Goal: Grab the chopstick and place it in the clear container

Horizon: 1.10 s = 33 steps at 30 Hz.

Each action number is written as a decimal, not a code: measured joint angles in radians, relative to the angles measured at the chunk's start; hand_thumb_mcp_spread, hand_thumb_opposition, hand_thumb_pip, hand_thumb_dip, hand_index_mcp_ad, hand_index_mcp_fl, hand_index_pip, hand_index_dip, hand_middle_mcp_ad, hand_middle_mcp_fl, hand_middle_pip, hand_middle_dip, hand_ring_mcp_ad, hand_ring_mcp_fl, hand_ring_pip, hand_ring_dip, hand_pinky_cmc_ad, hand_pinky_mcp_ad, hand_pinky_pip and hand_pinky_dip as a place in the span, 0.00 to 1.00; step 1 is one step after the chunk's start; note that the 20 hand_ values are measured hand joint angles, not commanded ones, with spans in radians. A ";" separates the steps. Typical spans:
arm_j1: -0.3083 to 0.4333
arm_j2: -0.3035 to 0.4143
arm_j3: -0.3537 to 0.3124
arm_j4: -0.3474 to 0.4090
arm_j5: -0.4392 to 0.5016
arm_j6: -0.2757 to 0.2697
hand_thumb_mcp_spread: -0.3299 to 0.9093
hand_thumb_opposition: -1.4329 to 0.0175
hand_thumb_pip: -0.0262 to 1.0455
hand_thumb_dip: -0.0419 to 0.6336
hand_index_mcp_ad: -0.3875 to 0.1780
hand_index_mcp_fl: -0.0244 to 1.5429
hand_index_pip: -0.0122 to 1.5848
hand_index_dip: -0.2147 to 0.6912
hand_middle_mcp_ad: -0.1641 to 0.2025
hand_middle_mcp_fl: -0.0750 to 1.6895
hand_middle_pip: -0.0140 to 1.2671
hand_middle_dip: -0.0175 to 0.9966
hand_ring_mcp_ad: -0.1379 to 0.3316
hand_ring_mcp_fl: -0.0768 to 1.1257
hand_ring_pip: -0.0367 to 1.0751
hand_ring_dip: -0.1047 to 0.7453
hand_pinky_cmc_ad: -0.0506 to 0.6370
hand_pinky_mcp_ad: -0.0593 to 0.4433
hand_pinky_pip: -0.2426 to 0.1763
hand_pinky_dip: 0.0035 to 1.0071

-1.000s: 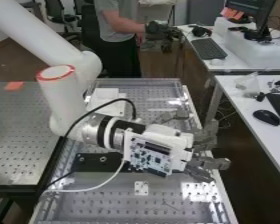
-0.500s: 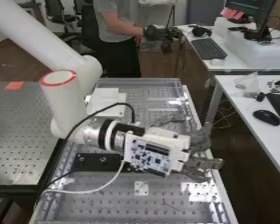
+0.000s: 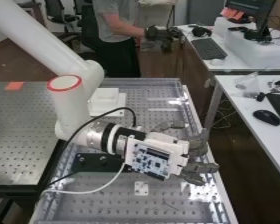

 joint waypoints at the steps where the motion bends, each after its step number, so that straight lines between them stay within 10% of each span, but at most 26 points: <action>1: 0.001 -0.001 0.001 0.002 0.003 0.000 0.66 0.41 0.52 0.61 0.49 0.39 0.38 0.63 0.72 0.48 0.10 0.81 0.54 0.28 0.12 0.50 0.63 0.74 0.40 0.15; 33: 0.003 -0.020 0.039 -0.014 0.040 -0.022 0.76 0.40 0.36 0.57 0.35 0.52 0.38 0.62 0.67 0.58 0.12 0.81 0.44 0.41 0.13 0.61 0.62 0.74 0.50 0.15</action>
